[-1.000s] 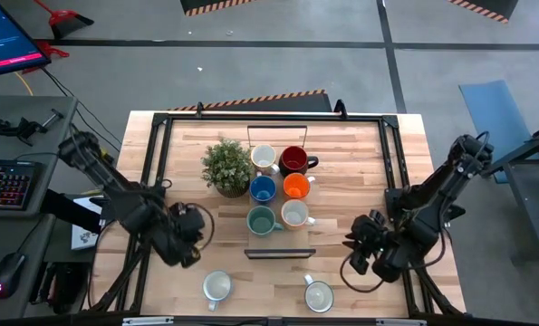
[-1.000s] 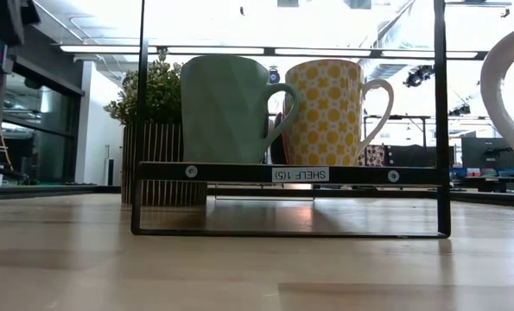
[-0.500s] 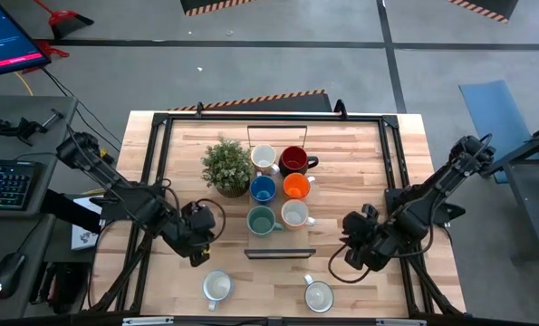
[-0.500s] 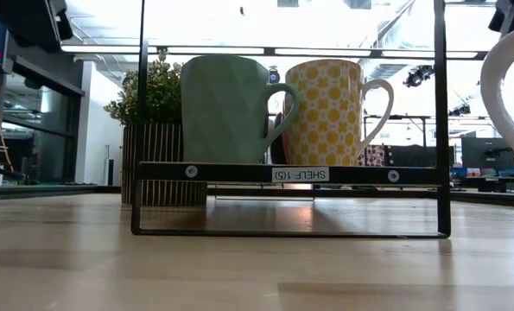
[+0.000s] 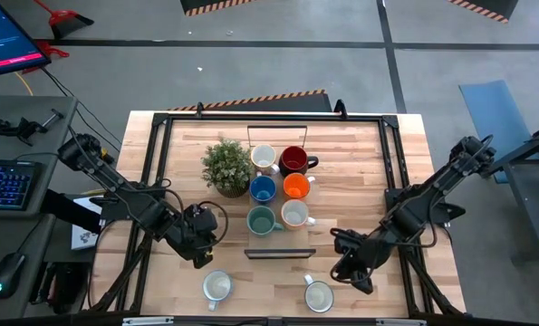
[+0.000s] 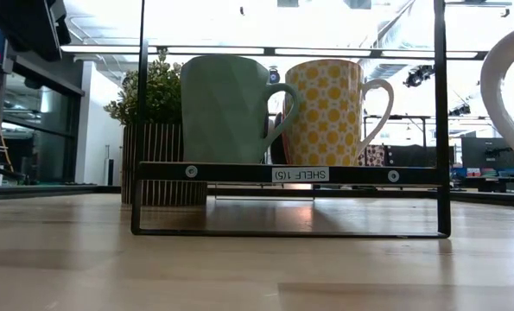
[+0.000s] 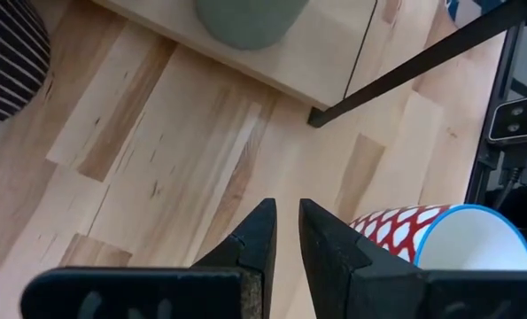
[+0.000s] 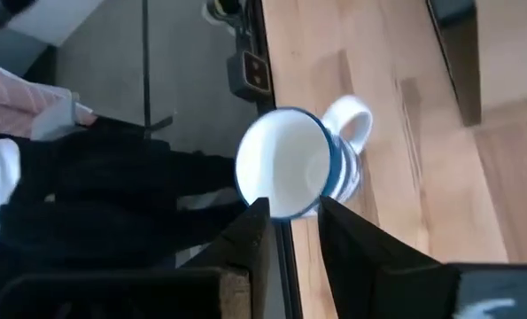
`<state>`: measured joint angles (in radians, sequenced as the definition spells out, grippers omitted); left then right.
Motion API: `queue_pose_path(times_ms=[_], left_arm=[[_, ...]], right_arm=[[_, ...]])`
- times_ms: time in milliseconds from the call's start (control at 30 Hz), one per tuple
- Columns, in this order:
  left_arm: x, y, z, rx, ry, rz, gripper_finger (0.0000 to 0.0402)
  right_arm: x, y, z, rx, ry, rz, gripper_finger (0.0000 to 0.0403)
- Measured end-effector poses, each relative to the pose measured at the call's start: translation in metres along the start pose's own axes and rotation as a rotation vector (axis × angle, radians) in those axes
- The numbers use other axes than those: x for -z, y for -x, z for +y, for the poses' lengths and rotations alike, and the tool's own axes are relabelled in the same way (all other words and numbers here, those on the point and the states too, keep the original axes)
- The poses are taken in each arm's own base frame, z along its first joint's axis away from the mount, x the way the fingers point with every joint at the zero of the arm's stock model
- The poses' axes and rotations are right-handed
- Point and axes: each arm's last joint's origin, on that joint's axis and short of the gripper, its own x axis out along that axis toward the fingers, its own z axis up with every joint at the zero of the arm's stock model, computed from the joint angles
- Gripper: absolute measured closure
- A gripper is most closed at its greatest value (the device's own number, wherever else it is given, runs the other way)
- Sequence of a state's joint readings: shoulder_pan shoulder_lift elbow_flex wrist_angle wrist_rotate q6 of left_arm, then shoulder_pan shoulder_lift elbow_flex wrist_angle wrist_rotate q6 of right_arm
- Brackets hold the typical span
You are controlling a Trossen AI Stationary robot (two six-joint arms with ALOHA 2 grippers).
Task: Place coffee mugs
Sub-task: Put the patterned blue mug on the shelf
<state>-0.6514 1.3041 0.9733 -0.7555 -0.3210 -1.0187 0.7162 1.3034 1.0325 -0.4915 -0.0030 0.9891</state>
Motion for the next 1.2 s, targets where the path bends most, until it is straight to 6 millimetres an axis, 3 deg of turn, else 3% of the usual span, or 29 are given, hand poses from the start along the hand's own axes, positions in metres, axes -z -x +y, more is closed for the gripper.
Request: queue_pose_path(times_ms=[433,567,700,867,1067,1200], left_arm=[[0.001,0.000,-0.001,0.025,0.019,0.043,0.0359],[0.001,0.000,-0.001,0.024,0.014,0.043,0.0359],[0.001,0.000,-0.001,0.024,-0.011,0.043,0.0359],[0.001,0.000,0.000,0.025,-0.045,0.043,0.0359],[0.001,0.000,0.000,0.025,-0.054,0.043,0.0359],[0.001,0.000,0.000,0.025,-0.065,0.042,0.0359]], right_arm=[[0.000,-0.032,0.006,-0.019,-0.041,0.086,0.0324],[-0.011,-0.026,0.022,-0.016,-0.010,0.076,0.0324],[-0.028,-0.008,0.042,0.045,0.084,0.014,0.0324],[-0.037,0.007,0.050,0.206,0.212,-0.020,0.0324],[-0.040,0.010,0.054,0.197,0.392,-0.021,0.0324],[-0.042,0.010,0.054,0.184,0.400,-0.014,0.0324]])
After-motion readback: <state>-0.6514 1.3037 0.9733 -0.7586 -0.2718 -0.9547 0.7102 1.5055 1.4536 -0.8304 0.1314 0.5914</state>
